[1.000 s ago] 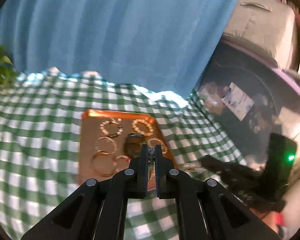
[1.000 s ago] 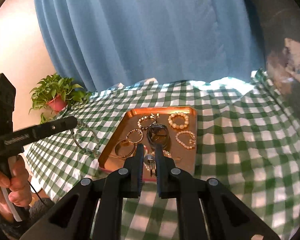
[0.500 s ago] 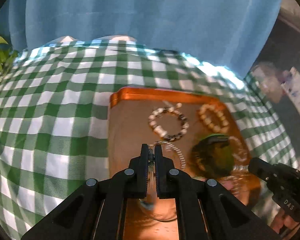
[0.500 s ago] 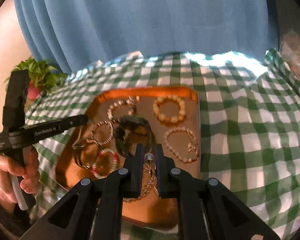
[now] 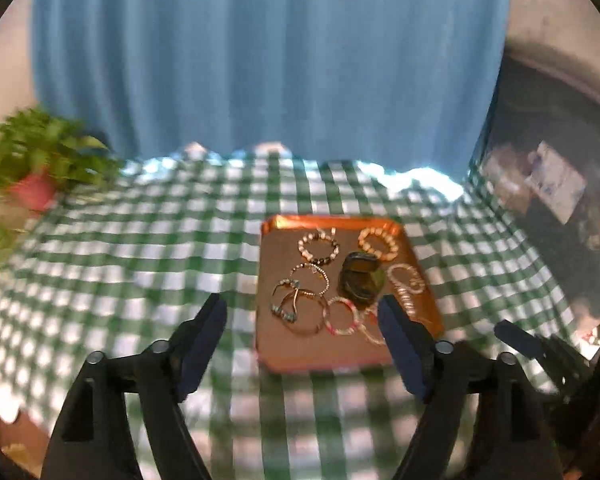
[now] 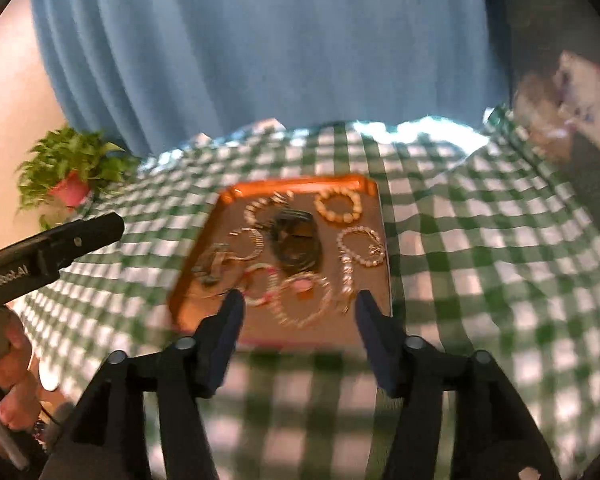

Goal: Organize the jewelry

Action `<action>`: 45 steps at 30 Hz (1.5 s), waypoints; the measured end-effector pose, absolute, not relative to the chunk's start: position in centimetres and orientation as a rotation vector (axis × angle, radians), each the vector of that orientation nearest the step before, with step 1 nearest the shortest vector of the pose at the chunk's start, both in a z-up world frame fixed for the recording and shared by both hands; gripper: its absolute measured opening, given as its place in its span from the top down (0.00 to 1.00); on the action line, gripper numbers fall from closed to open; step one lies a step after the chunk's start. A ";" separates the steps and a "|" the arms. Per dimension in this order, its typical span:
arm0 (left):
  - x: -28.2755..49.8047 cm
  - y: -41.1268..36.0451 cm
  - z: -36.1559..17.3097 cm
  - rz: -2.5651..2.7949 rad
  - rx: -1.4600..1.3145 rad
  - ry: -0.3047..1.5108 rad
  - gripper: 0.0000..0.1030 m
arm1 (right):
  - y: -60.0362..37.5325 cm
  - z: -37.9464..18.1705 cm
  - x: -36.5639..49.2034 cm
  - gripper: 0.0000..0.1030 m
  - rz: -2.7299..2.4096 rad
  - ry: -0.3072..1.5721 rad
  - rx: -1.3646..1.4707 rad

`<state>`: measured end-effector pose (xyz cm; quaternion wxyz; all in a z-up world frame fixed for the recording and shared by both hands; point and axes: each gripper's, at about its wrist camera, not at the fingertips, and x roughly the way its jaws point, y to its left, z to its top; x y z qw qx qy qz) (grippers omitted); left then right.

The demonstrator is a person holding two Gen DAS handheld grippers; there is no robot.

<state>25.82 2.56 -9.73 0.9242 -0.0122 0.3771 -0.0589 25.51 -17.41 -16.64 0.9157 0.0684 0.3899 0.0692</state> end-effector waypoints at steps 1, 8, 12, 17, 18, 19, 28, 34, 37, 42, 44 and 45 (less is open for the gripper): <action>23.9 2.3 -8.2 -0.110 -0.020 0.753 0.13 | -17.0 -15.3 24.1 0.22 0.128 0.796 0.133; 12.5 0.8 -1.6 -0.079 -0.067 0.650 0.02 | -14.9 -7.2 13.2 0.00 0.081 0.700 0.063; 7.6 -1.0 -1.5 -0.070 -0.026 0.714 0.02 | -14.8 -6.2 9.2 0.00 0.094 0.754 0.097; 4.1 -2.4 -2.4 -0.039 0.018 0.807 0.02 | -14.7 -6.2 4.7 0.00 0.001 0.762 0.113; 3.7 -2.6 -2.4 -0.047 0.035 0.804 0.02 | -14.8 -6.2 4.0 0.00 -0.008 0.769 0.120; 3.1 -3.0 -2.3 -0.039 0.067 0.792 0.02 | -14.9 -6.2 3.5 0.00 -0.019 0.774 0.126; 1.7 -3.4 -1.3 -0.042 0.086 0.778 0.02 | -15.2 -5.0 1.5 0.00 -0.049 0.784 0.092; 1.7 -3.6 -0.6 -0.027 0.096 0.772 0.02 | -15.2 -4.5 1.3 0.00 -0.038 0.775 0.089; 1.7 -3.6 -0.6 -0.020 0.087 0.773 0.02 | -15.2 -4.3 1.4 0.00 -0.025 0.777 0.093; 1.8 -3.3 -0.7 -0.005 0.088 0.777 0.02 | -15.0 -4.2 1.6 0.00 -0.014 0.778 0.087; 2.0 -3.6 -0.8 -0.003 0.099 0.783 0.02 | -15.0 -4.3 1.7 0.00 -0.016 0.781 0.090; 2.0 -3.6 -0.8 -0.004 0.102 0.784 0.02 | -15.0 -4.4 1.7 0.00 -0.017 0.785 0.094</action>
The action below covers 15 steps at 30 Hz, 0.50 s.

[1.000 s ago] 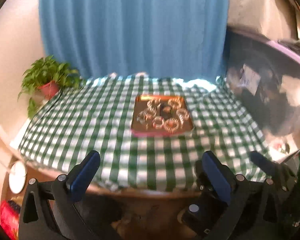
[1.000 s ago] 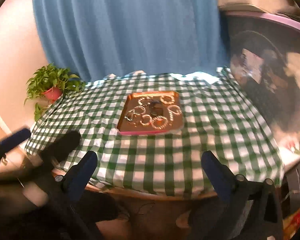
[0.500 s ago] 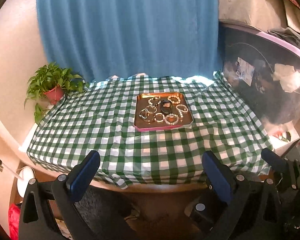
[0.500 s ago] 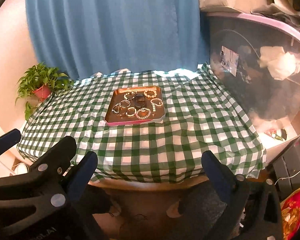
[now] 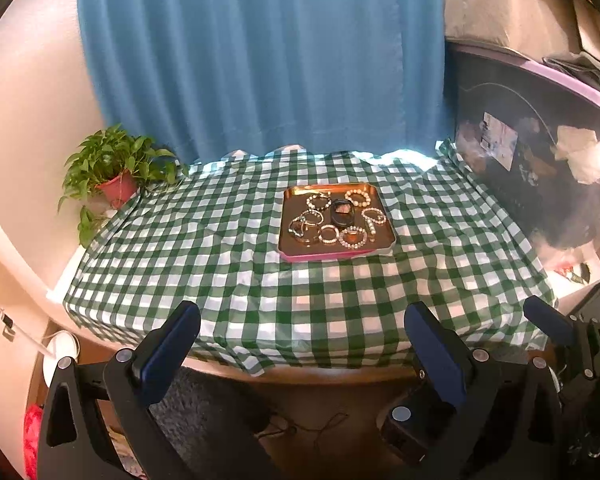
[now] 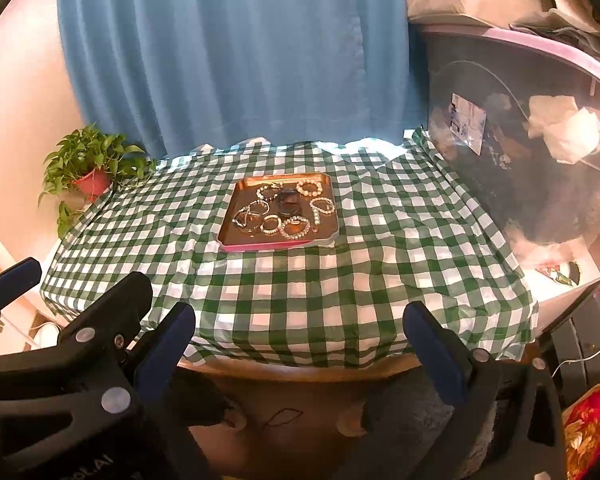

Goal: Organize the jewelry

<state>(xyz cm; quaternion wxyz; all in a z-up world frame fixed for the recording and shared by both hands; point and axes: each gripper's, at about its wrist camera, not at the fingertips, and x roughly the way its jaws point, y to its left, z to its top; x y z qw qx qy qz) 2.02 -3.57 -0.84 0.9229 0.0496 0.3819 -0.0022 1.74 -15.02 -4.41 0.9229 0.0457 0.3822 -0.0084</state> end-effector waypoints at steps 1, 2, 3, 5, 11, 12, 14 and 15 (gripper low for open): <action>2.1 -3.7 -0.9 -0.005 0.102 0.787 0.02 | -15.1 -4.6 1.8 0.00 -0.017 0.787 0.097; 2.1 -3.7 -0.9 -0.003 0.100 0.787 0.02 | -15.1 -4.7 1.8 0.00 -0.015 0.789 0.101; 2.1 -3.8 -0.9 -0.002 0.100 0.784 0.02 | -15.2 -4.8 1.8 0.00 -0.013 0.791 0.103; 2.3 -3.8 -1.0 -0.004 0.095 0.786 0.02 | -15.2 -4.9 1.9 0.00 -0.012 0.788 0.102; 2.5 -3.9 -1.2 -0.004 0.099 0.796 0.02 | -15.5 -5.3 2.1 0.00 -0.012 0.798 0.107; 2.4 -3.9 -1.2 -0.004 0.098 0.794 0.02 | -15.6 -5.3 2.2 0.00 -0.012 0.799 0.108; 2.3 -3.9 -1.2 -0.004 0.095 0.793 0.02 | -15.7 -5.5 2.3 0.00 -0.011 0.802 0.108; 2.3 -3.9 -1.2 -0.004 0.094 0.791 0.02 | -15.6 -5.4 2.3 0.00 -0.011 0.801 0.108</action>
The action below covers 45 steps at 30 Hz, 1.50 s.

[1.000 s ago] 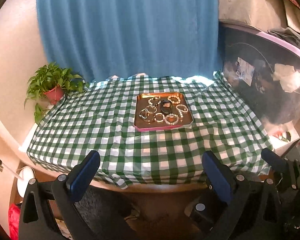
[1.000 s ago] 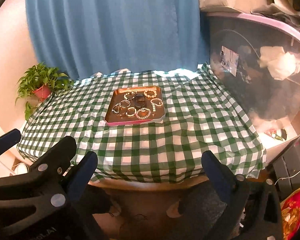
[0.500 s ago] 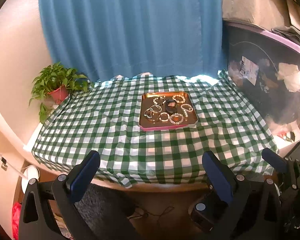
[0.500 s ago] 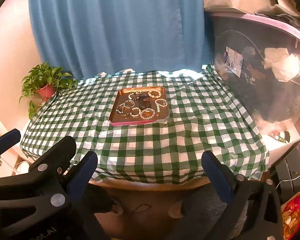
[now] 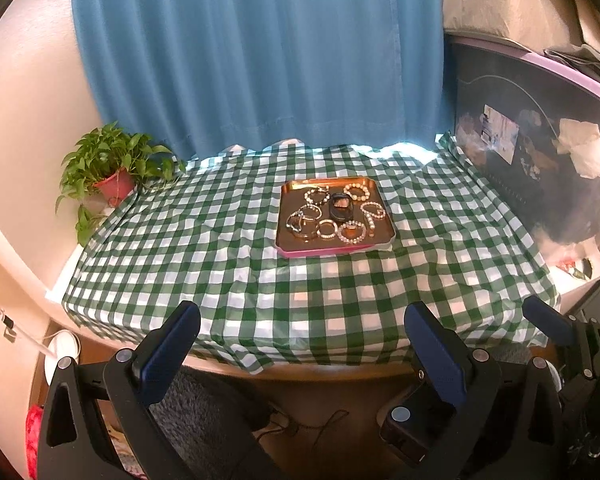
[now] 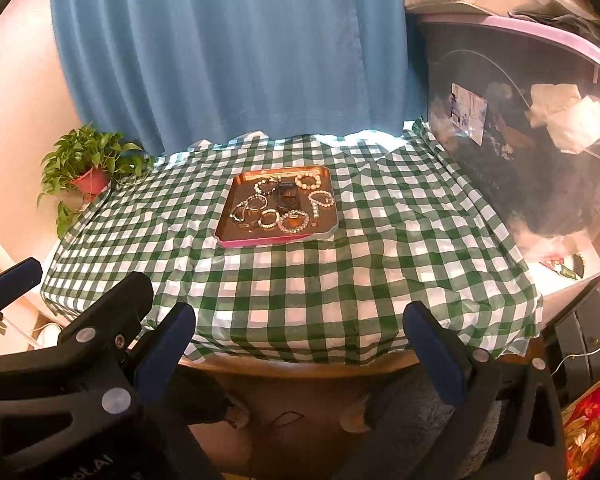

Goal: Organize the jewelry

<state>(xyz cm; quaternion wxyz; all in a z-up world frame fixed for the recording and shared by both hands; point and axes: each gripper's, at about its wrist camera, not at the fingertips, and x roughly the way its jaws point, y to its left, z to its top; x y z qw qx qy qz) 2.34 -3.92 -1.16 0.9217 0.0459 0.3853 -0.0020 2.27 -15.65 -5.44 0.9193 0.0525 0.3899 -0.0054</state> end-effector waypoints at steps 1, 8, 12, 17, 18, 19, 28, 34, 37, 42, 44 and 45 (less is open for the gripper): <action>2.5 -4.0 -1.2 -0.003 0.089 0.790 0.02 | -15.7 -5.4 2.3 0.00 -0.011 0.801 0.107; 2.7 -4.0 -1.4 -0.003 0.086 0.796 0.02 | -15.5 -5.6 2.4 0.00 -0.006 0.800 0.089; 2.4 -3.4 -1.9 0.003 0.077 0.800 0.02 | -15.4 -5.9 2.5 0.00 0.001 0.808 0.086; 2.4 -3.2 -2.0 0.001 0.077 0.800 0.02 | -15.2 -5.8 2.6 0.00 0.006 0.810 0.080; 2.4 -3.3 -2.0 0.003 0.077 0.800 0.02 | -15.2 -5.8 2.6 0.00 0.005 0.809 0.080; 2.4 -3.2 -2.1 0.003 0.077 0.801 0.02 | -15.3 -5.8 2.6 0.00 0.006 0.809 0.080; 2.2 -2.9 -2.2 0.004 0.079 0.805 0.02 | -15.1 -5.8 2.6 0.00 0.008 0.812 0.081; 2.3 -2.9 -2.1 0.001 0.081 0.804 0.02 | -15.0 -5.9 2.5 0.00 0.011 0.810 0.083; 2.3 -3.0 -2.1 0.003 0.081 0.806 0.02 | -15.0 -5.9 2.6 0.00 0.010 0.814 0.082; 2.3 -3.0 -2.1 0.004 0.081 0.806 0.02 | -15.1 -5.8 2.6 0.00 0.010 0.812 0.082; 2.3 -3.0 -2.1 0.006 0.084 0.805 0.02 | -15.1 -5.8 2.6 0.00 0.011 0.813 0.083; 2.4 -3.0 -2.1 0.006 0.085 0.805 0.02 | -15.0 -5.8 2.6 0.00 0.011 0.812 0.084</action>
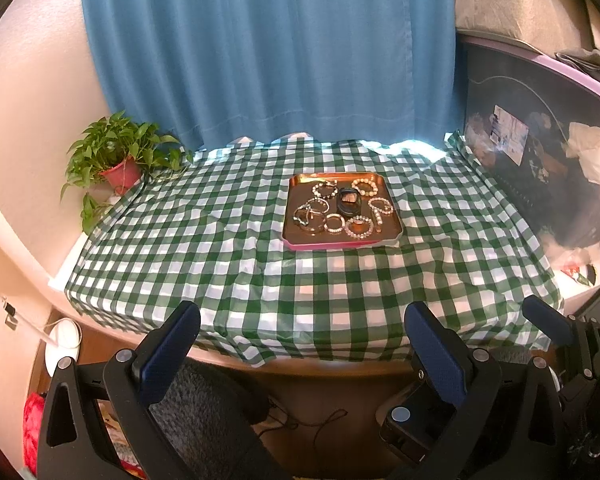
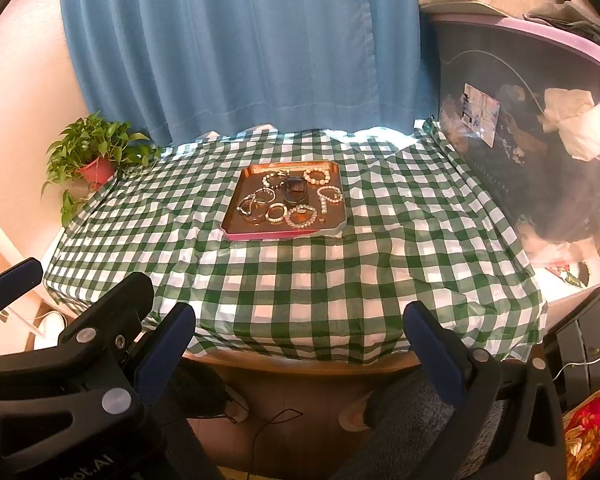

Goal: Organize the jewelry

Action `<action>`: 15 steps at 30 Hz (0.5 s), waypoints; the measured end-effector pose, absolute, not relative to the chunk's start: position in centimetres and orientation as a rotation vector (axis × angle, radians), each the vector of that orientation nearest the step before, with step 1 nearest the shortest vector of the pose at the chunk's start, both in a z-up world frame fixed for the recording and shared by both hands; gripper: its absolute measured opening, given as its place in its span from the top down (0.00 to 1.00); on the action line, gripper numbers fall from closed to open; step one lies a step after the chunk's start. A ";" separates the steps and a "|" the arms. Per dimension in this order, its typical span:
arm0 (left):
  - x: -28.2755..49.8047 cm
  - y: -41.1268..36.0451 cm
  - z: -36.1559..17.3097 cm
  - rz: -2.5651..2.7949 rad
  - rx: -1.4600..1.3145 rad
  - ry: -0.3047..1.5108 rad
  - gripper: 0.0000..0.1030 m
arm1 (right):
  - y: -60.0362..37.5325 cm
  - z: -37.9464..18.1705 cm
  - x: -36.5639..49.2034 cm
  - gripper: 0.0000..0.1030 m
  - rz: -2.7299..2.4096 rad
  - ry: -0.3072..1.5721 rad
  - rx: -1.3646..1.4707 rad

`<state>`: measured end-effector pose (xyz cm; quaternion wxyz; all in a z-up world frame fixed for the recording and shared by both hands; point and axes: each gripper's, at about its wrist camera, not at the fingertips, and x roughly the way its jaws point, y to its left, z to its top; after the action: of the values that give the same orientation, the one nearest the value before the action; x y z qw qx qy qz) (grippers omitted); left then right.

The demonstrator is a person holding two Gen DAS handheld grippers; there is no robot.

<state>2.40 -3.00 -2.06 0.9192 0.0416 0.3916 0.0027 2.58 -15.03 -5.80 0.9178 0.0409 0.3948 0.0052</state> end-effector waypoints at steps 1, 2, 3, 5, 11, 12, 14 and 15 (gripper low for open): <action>2.4 -2.9 -2.0 0.005 0.085 0.806 0.02 | -15.0 -5.8 2.6 0.00 0.011 0.812 0.085; 2.3 -2.7 -2.2 0.005 0.085 0.806 0.02 | -15.0 -5.8 2.6 0.00 0.010 0.812 0.085; 2.3 -2.7 -2.2 0.004 0.084 0.805 0.02 | -14.9 -5.8 2.6 0.00 0.010 0.813 0.085; 2.4 -2.9 -2.0 0.003 0.084 0.805 0.02 | -15.0 -5.8 2.6 0.00 0.008 0.812 0.084; 2.3 -2.8 -2.1 0.005 0.084 0.807 0.02 | -15.0 -5.8 2.6 0.00 0.009 0.814 0.084; 2.3 -2.8 -2.1 0.005 0.085 0.806 0.02 | -15.1 -5.8 2.6 0.00 0.010 0.814 0.084; 2.4 -2.8 -2.2 0.006 0.085 0.808 0.02 | -15.0 -5.8 2.6 0.00 0.009 0.813 0.085; 2.3 -2.8 -2.1 0.006 0.088 0.807 0.02 | -15.1 -5.8 2.6 0.00 0.010 0.814 0.085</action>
<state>2.33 -2.79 -2.15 0.9188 0.0426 0.3924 0.0029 2.65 -15.05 -5.81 0.9175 0.0413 0.3956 0.0048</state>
